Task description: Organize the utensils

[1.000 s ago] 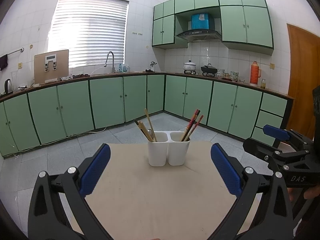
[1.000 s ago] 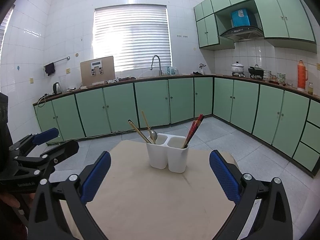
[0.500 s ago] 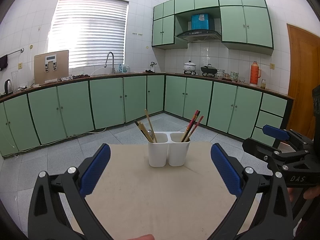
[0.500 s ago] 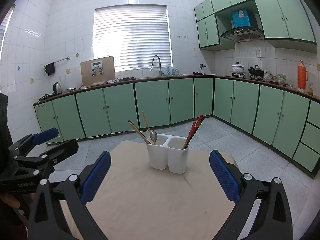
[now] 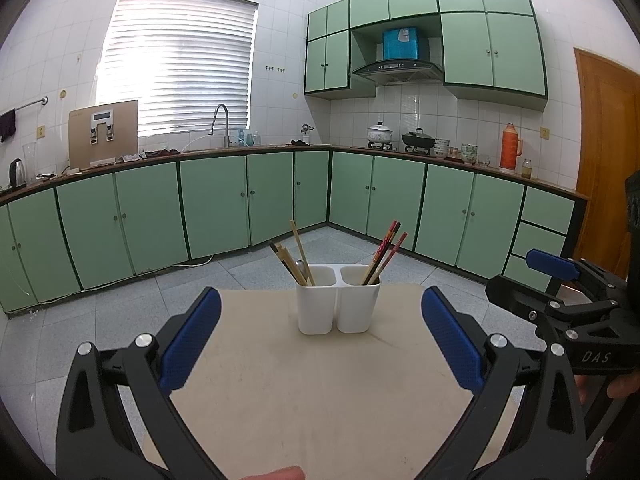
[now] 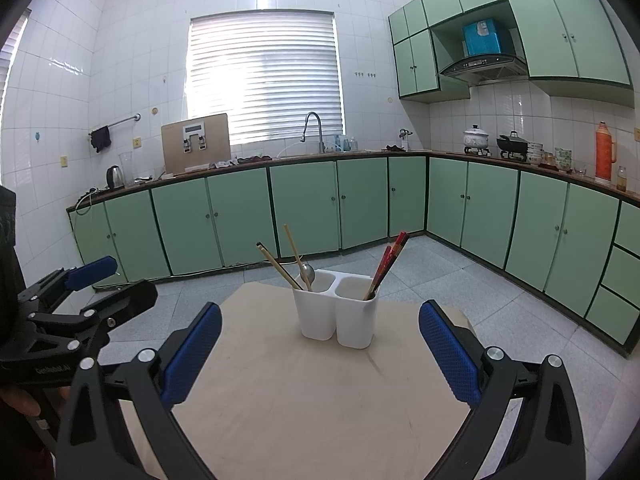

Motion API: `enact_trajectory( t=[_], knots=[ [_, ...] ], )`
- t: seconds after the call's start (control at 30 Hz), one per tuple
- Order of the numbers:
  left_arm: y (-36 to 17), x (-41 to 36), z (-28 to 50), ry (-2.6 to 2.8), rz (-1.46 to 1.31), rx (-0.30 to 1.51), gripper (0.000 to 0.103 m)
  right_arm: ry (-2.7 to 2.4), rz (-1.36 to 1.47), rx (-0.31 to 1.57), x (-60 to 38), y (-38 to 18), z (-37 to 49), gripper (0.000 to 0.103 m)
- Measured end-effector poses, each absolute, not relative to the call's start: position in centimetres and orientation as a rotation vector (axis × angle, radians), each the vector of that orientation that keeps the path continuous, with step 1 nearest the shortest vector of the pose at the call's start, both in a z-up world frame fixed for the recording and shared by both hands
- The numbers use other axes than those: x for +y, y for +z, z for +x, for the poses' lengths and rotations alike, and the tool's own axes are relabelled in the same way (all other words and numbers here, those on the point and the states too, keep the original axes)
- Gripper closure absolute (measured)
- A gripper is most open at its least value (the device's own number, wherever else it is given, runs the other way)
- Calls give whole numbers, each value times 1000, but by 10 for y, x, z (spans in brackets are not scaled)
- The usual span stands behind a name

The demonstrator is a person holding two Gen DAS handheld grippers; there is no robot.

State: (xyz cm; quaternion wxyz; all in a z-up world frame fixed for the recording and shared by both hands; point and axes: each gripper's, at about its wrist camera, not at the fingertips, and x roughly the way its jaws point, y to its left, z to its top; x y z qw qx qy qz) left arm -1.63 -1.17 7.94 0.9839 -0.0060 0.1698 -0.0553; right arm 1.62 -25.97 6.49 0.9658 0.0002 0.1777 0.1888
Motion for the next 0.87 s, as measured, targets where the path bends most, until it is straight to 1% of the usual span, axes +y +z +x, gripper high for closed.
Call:
enact_trajectory(
  t=[0.87],
  knots=[
    [82,-7,-12,-113,-16,347,6,375,-4,369,-262,66,21,6]
  ],
)
